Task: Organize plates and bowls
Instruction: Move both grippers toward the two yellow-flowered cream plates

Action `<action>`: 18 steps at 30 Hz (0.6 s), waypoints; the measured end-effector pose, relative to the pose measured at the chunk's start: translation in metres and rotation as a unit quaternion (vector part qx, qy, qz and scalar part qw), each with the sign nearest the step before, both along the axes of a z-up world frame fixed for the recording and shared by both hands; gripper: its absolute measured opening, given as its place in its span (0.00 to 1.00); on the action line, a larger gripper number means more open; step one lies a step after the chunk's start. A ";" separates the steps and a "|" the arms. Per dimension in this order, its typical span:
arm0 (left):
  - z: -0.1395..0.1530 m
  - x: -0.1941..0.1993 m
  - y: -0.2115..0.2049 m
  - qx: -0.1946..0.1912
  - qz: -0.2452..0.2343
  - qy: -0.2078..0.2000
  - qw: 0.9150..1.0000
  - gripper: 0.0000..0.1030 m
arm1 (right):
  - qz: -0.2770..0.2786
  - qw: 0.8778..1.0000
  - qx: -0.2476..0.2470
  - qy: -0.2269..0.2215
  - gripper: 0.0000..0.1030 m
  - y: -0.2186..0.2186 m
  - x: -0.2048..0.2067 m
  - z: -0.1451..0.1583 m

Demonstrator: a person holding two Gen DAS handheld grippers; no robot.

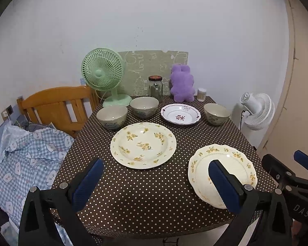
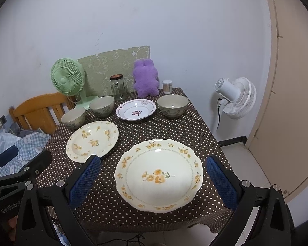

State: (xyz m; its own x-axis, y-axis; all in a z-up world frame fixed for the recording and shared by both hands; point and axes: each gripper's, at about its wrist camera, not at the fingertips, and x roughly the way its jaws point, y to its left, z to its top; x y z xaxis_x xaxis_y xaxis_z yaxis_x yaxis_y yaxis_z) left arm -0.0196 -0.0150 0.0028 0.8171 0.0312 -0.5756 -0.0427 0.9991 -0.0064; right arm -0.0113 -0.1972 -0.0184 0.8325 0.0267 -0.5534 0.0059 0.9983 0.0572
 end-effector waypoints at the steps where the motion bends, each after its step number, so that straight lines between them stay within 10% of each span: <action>1: 0.000 0.000 0.000 0.000 0.000 0.000 1.000 1.00 | 0.000 1.000 0.000 0.000 1.00 0.001 0.000 0.000; 18: -0.003 0.000 0.006 -0.006 -0.002 0.002 1.000 1.00 | -0.001 1.000 -0.005 0.004 1.00 0.009 -0.002 -0.002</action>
State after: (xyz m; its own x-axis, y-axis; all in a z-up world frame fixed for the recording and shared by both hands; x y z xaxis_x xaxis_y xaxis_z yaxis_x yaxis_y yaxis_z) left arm -0.0192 -0.0093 -0.0004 0.8146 0.0221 -0.5796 -0.0394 0.9991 -0.0173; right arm -0.0128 -0.1886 -0.0199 0.8276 0.0196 -0.5610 0.0084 0.9988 0.0474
